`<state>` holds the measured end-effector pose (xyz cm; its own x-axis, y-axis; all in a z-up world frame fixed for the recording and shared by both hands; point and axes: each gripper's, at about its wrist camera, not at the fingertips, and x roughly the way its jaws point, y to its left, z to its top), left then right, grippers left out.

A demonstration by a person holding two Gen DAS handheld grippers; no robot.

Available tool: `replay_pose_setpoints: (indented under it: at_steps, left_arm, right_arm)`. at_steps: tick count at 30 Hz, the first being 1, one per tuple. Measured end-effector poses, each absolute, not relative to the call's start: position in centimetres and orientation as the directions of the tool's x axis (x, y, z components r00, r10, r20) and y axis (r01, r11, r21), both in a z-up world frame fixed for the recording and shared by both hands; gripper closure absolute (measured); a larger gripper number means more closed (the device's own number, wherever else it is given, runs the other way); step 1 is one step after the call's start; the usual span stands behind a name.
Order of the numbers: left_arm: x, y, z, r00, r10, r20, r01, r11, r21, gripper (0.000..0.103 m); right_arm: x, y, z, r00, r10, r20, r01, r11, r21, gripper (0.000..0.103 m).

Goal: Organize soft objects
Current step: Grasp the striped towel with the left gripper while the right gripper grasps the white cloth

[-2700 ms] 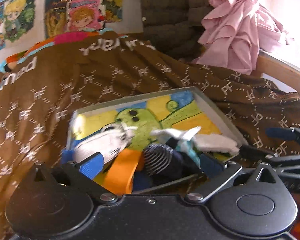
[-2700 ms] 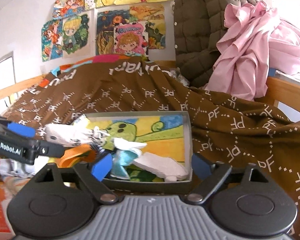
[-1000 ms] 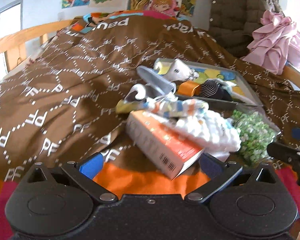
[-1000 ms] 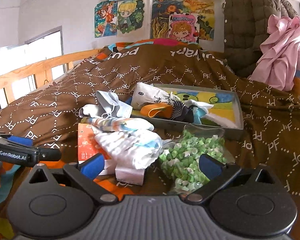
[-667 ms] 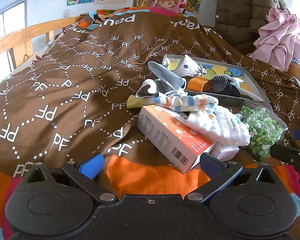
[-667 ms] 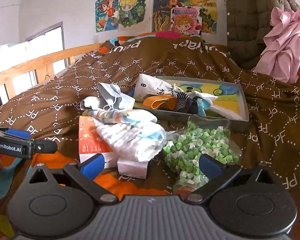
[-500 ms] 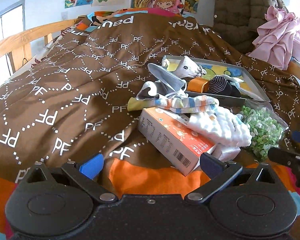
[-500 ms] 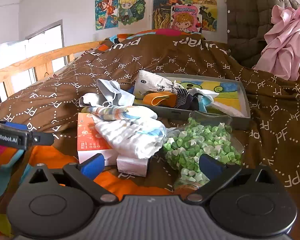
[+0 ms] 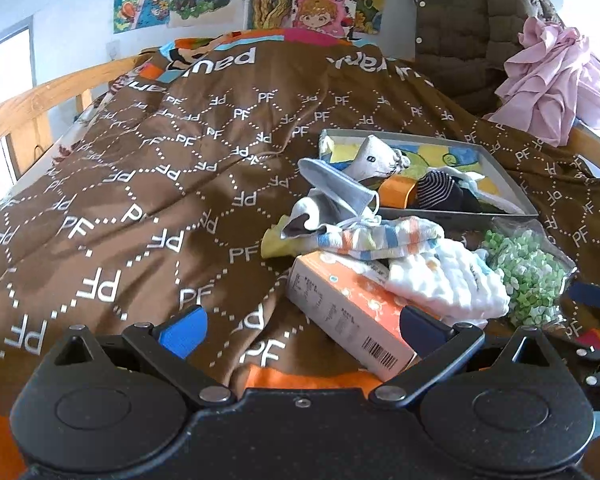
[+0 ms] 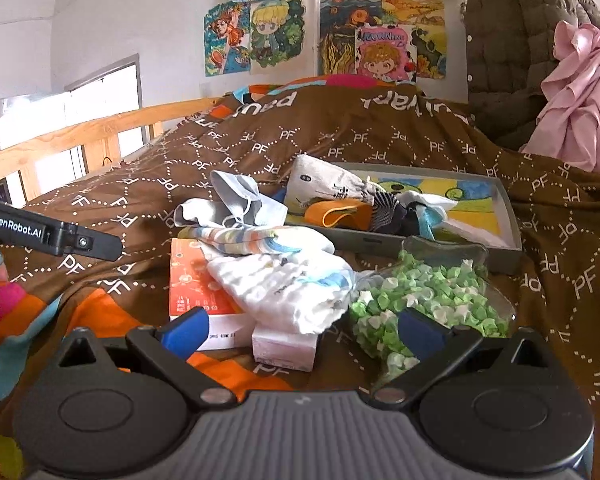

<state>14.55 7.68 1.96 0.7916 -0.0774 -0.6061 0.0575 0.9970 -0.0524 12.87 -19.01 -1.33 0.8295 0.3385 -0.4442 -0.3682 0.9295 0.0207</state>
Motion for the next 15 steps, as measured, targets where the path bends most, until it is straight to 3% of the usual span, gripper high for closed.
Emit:
replay_pose_setpoints:
  at_steps: [9,15]
  left_arm:
    - [15.5,7.6,2.6,0.773,-0.175,-0.610,0.175,0.983,-0.060,0.001]
    - [17.5,7.0,4.0,0.706,-0.228,-0.671,0.302,0.953,-0.006,0.001]
  right_arm:
    - [13.1,-17.7,-1.8,0.834,0.365,-0.414,-0.415,0.909,-0.034,0.000]
    - [15.5,-16.6,-1.9,0.835,0.381,-0.398,-0.450,0.888,-0.095,0.000]
